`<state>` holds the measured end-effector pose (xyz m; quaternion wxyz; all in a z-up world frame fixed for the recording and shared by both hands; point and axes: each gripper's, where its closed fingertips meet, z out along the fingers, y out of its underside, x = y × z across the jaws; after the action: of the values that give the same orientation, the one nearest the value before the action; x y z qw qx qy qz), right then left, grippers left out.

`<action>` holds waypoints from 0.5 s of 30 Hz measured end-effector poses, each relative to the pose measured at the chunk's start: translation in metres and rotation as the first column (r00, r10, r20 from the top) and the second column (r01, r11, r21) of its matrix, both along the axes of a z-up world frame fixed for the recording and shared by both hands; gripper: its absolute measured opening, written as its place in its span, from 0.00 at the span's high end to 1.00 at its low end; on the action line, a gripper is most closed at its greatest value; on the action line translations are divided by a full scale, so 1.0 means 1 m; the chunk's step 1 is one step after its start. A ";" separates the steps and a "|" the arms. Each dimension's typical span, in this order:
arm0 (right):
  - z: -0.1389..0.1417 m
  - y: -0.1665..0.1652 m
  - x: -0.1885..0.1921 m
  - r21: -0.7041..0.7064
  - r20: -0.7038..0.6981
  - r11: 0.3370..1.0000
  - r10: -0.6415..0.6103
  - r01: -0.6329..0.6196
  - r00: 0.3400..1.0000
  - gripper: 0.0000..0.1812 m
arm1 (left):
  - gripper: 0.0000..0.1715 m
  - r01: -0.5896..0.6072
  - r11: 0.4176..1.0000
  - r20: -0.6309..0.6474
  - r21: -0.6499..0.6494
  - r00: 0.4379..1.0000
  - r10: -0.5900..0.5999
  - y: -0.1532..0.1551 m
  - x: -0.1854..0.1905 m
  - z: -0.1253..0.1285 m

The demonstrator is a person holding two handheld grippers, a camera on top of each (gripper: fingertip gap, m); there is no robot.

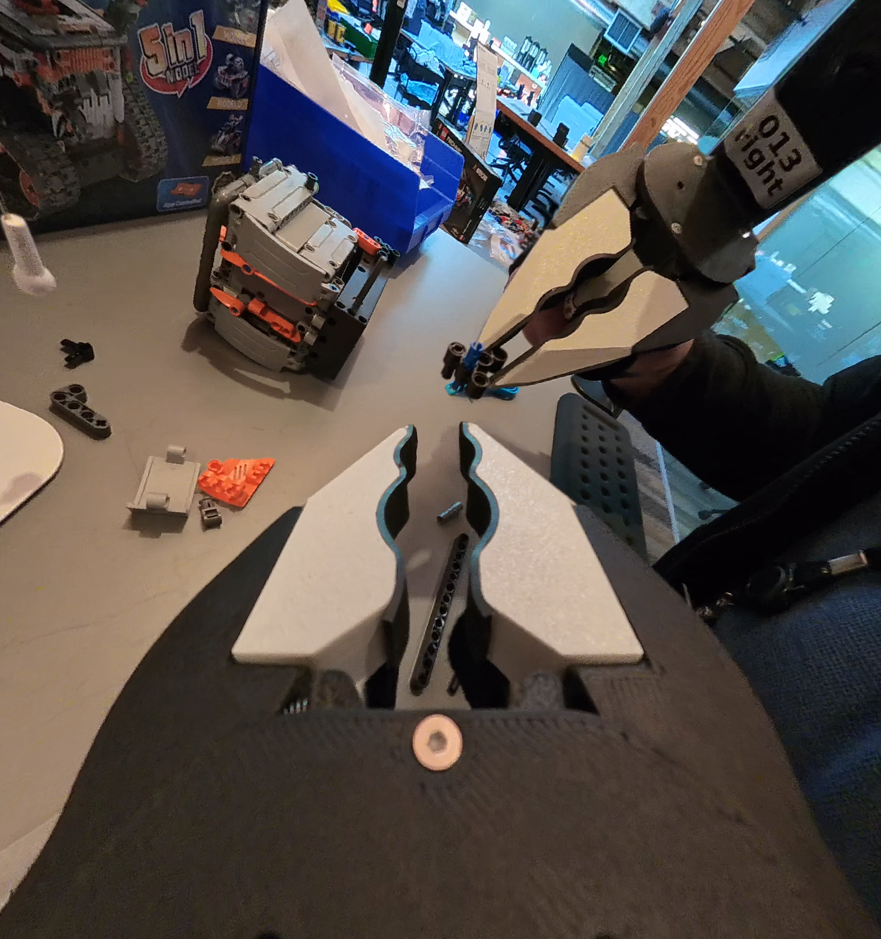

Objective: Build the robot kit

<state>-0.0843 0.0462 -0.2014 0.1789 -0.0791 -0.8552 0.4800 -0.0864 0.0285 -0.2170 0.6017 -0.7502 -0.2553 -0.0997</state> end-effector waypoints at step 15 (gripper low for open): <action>0.003 0.001 0.007 -0.043 0.016 0.998 0.034 -0.034 0.999 0.97 | 0.87 0.050 0.999 0.035 0.002 0.998 -0.050 0.006 0.008 -0.003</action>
<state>-0.0768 0.0471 -0.1979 0.1616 -0.0724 -0.8474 0.5006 -0.0783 0.0350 -0.2204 0.5946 -0.7543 -0.2469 -0.1281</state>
